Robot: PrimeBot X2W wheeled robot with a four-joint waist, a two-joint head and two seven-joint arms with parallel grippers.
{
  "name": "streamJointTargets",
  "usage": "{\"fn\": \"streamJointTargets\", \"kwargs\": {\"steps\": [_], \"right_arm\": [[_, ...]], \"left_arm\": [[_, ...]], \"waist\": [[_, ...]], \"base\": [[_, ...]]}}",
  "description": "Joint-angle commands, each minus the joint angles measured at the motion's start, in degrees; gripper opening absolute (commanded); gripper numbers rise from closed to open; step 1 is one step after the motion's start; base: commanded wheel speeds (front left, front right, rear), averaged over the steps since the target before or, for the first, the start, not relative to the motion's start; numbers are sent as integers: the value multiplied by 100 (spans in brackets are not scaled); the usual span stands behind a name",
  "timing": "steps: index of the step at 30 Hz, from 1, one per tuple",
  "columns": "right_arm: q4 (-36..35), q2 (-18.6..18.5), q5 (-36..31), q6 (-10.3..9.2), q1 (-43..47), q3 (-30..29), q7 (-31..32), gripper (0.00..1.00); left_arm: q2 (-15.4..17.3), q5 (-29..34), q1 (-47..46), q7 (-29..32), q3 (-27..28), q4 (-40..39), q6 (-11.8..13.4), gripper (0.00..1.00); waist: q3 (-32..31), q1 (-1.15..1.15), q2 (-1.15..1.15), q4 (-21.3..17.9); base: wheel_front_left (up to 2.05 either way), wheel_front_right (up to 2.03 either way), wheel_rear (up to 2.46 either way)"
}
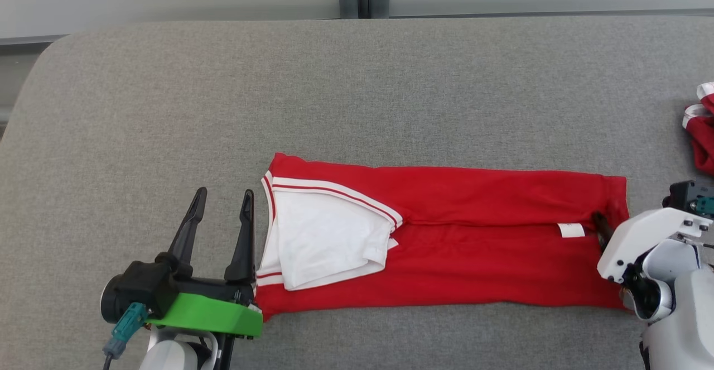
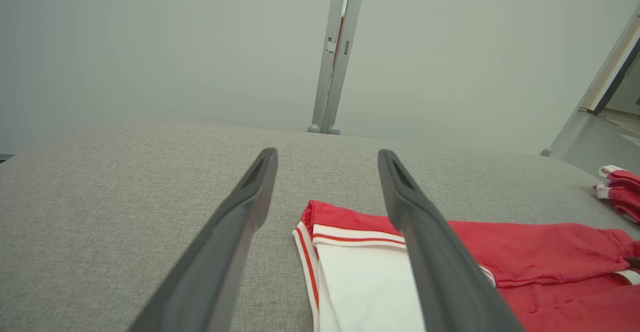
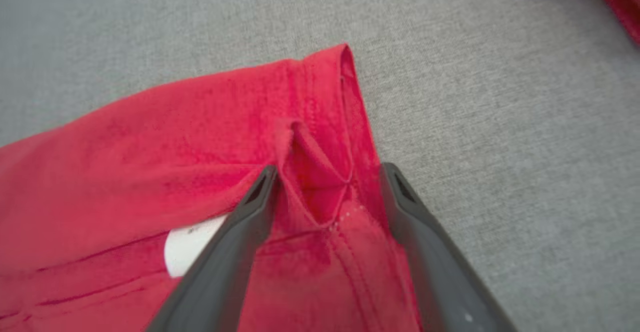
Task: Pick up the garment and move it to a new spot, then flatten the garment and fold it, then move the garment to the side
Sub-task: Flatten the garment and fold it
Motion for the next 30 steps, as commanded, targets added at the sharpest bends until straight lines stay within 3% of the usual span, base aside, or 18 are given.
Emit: {"fn": "streamJointTargets", "kwargs": {"steps": [1,9,20,21,22,23,30], "right_arm": [[-27,-26,-81,-10,138,-21,-6,100],[-245,57,-171,-10,425,-12,35,100],[248,173,-79,14,160,458,241,100],[283,160,-57,18,171,513,289,77],[292,147,-49,18,170,534,300,24],[290,117,-63,18,166,572,306,0],[26,-222,-282,-17,138,343,21,0]], "left_arm": [[33,-15,-3,1,27,-4,-27,100],[70,-65,68,2,130,-35,-27,100],[102,-80,-95,1,71,-30,-27,100],[101,-83,-94,1,69,-28,-27,100],[100,-84,-94,1,69,-26,-27,100],[98,-84,-93,1,73,-24,-27,100],[88,-73,-86,2,90,-1,-27,100]], "waist": [[6,0,0,3],[63,0,0,-102],[175,0,0,-43],[179,0,0,-24],[183,0,0,-8],[186,0,0,8],[195,0,0,65]], "base": [[0,0,0],[0,0,0],[0,0,0],[0,0,0],[0,0,0],[0,0,0],[0,0,0]]}}
